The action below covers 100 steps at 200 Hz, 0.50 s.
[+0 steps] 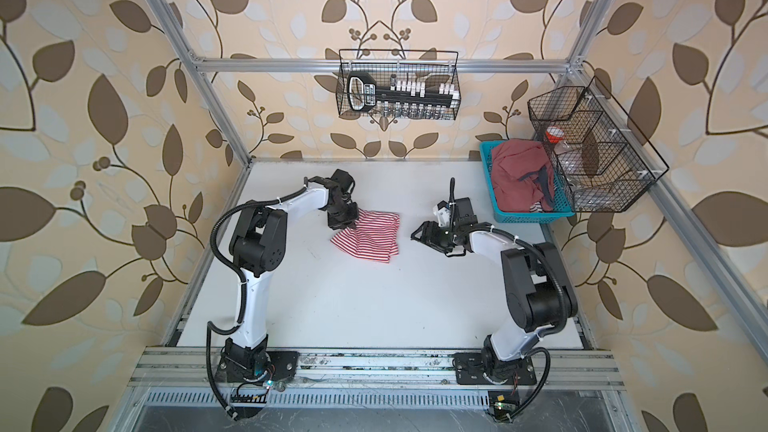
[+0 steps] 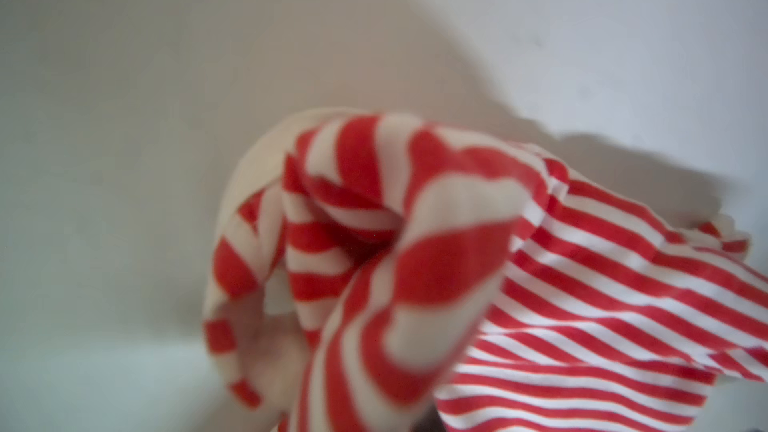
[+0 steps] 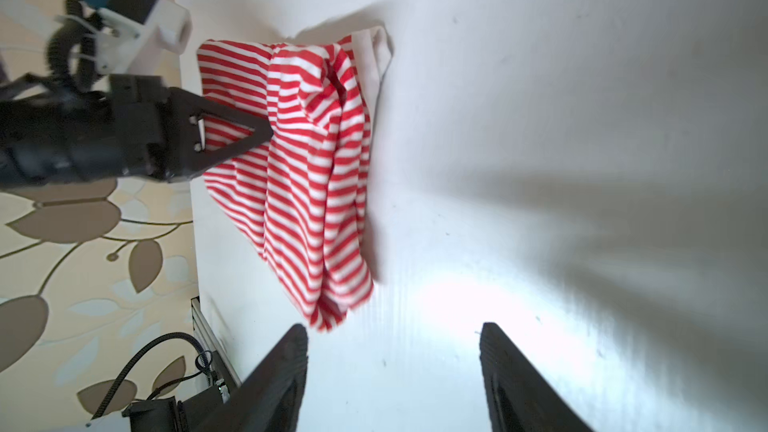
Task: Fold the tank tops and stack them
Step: 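Carry the bundle with the left gripper to the far corner while the right withdraws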
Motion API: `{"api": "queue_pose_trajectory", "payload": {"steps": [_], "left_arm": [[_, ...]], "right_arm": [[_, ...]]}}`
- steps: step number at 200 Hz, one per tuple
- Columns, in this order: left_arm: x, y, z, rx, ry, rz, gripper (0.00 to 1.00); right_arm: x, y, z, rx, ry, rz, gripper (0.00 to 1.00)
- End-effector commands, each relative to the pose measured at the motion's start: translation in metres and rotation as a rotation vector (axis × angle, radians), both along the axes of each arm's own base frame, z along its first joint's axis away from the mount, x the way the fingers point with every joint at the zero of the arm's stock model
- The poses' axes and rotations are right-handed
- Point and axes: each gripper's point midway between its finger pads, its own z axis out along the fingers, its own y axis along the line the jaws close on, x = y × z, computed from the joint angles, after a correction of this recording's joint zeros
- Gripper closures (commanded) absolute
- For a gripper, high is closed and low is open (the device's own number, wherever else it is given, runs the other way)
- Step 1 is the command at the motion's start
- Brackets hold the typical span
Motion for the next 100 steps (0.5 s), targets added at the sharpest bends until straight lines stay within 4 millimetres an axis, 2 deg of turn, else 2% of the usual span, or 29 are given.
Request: {"api": "queue_pose_trajectory", "payload": {"steps": [1,26,51,54,58,100], "left_arm": [[-0.002,0.071,-0.006,0.176,0.088,-0.005,1.00],[0.023,0.104,0.002,0.184,0.064,0.008,1.00],[0.044,0.138,-0.001,0.187,0.043,0.020,1.00],[0.054,0.141,0.006,0.182,0.011,0.023,1.00],[0.059,0.146,0.007,0.179,-0.001,0.024,1.00],[0.094,0.188,0.009,0.228,-0.076,-0.047,1.00]], "right_arm": [[-0.013,-0.007,0.008,-0.028,0.002,0.008,0.34],[-0.023,-0.012,0.022,-0.050,-0.024,0.026,0.34],[-0.034,-0.017,0.031,-0.065,-0.042,0.036,0.34],[-0.035,-0.018,0.032,-0.066,-0.043,0.037,0.34],[-0.036,-0.018,0.034,-0.067,-0.049,0.039,0.34],[-0.053,-0.024,0.037,-0.078,-0.045,0.064,0.34]]}}
